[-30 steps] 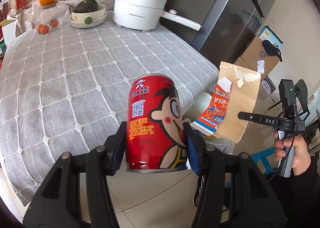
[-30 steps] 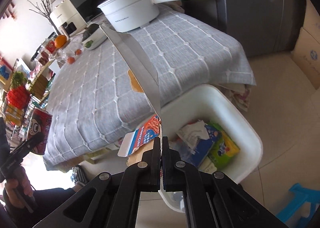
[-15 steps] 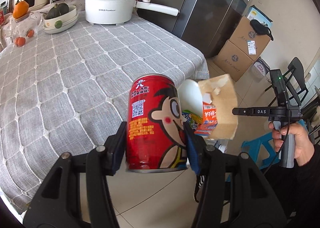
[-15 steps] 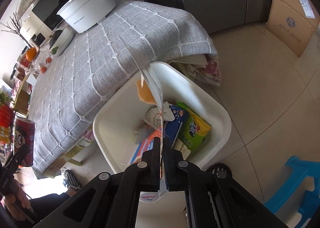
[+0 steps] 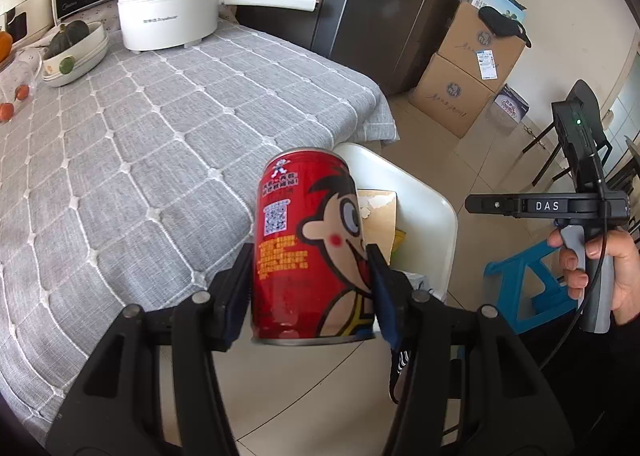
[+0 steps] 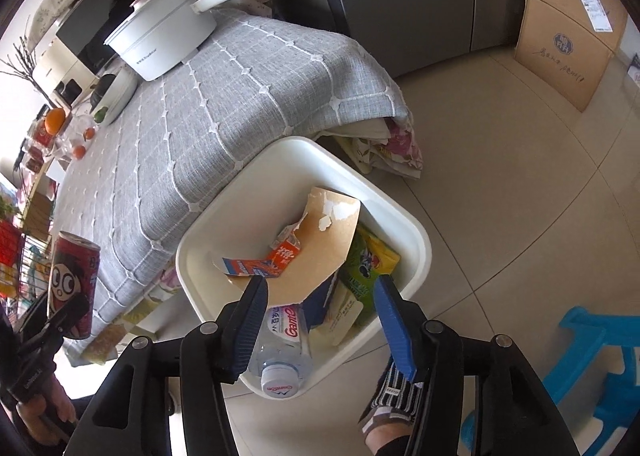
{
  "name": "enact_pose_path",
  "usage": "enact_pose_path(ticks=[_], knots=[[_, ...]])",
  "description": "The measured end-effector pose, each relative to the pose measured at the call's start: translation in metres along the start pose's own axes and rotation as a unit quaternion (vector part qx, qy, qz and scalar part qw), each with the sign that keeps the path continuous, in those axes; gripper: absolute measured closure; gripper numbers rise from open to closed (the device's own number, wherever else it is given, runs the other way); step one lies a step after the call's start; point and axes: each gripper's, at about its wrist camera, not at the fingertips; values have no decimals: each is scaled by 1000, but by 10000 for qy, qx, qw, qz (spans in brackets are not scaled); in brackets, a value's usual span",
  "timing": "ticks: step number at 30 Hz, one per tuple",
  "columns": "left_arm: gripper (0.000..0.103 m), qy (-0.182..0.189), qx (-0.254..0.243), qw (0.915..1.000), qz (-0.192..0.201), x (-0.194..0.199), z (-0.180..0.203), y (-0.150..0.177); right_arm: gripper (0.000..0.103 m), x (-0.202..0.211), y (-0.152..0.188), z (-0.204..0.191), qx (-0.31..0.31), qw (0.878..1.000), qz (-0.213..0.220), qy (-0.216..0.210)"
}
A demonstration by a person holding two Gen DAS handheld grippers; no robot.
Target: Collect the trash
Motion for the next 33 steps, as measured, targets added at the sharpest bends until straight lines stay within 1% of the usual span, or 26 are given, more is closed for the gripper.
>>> enact_pose_path(ticks=[9,17,18,19,21,22,24,27,30,33], knots=[[48,-6,-567,9984,-48,-33,39,-6,42,4,2,9,-3,9999,8,110],[48,-64,-754,9971,-36,-52,51,-13,41,6,2,21,-74,9997,3,250],[39,-91,-758,9971,-51,-53,51,-13,40,6,2,22,-79,9996,0,263],[27,-117,-746,9971,-70,-53,51,-14,39,6,2,22,-82,9996,1,275],[18,-185,-695,9974,-5,-49,48,-14,37,7,2,23,-83,9995,10,302],[12,-253,-686,9973,-5,-48,47,-14,35,7,2,22,-74,9995,25,319],[2,-461,-655,9968,-32,-46,45,-15,33,8,1,21,-32,9993,54,359],[1,-637,-545,9965,65,-31,38,-11,31,10,1,16,58,9990,107,434],[1,-853,-186,9962,-76,-19,25,-6,28,16,5,6,194,9980,228,566],[1,-1087,160,9938,-169,-3,13,0,20,28,14,-10,299,9963,455,662]])
Point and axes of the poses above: each gripper's, at about its wrist camera, not at the fingertips, and x roughly against the way its jaws point, z to its right, y to its underside, and after that the axes turned 8 degrees about -y, right-handed
